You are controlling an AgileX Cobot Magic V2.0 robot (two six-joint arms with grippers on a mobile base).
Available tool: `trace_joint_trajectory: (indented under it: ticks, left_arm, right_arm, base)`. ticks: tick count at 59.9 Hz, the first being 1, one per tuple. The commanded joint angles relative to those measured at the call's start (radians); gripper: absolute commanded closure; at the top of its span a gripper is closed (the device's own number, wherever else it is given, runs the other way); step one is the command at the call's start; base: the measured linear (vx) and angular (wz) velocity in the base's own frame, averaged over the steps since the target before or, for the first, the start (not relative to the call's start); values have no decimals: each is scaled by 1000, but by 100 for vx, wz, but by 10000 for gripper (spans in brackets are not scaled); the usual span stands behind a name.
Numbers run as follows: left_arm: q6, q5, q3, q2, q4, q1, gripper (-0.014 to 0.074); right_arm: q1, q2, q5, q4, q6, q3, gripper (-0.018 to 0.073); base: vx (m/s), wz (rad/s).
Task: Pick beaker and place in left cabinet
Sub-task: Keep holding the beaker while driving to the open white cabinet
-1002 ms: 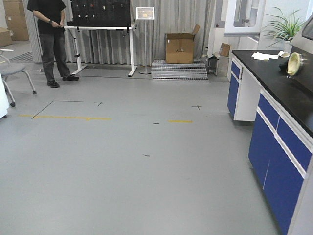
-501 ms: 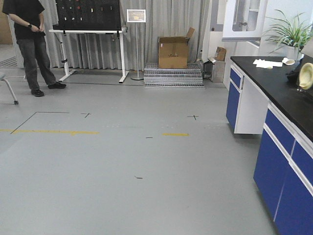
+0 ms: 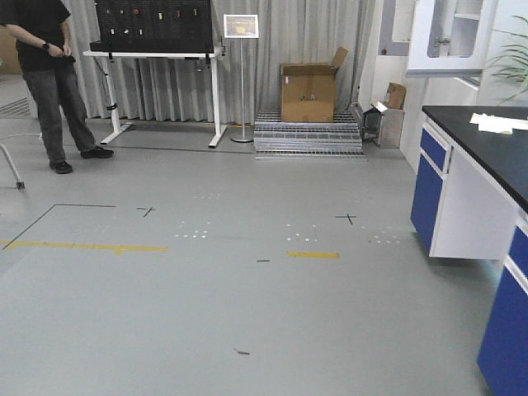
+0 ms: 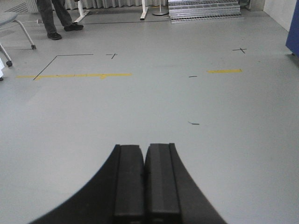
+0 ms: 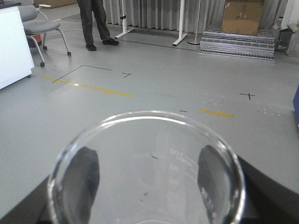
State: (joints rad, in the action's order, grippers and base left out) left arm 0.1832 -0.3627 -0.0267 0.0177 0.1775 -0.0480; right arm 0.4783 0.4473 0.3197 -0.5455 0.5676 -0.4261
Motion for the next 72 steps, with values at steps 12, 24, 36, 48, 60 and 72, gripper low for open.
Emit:
trace_joint_trajectory:
  ticks: [12,24,36,48,60,72]
  left_arm:
    - [4,75,15,10,3,-5,593]
    - [4,75,15,10,3,-5,593]
    - [4,75,15,10,3,-5,593]
    - [4,75,15,10,3,-5,593]
    - [4,75,15,10,3,-5,593]
    - [4,75,15,10,3,-5,593]
  right_arm:
    - [-3,3,-71,-17,-1,-31,563]
    - [-3,2,-70,-17,-1,-31,563]
    - [-3,2,-70,-17,-1,-31,563]
    - [-3,2,-70,-17,-1,-31,563]
    - [-3,2,-70,-17,-1,-31,563]
    - [-3,2,-70,-16,-1,-31,563]
  base:
    - [64,-1]
    - [67,-3]
    - [68,-2]
    - [66,6]
    - [65,20]
    - [65,26]
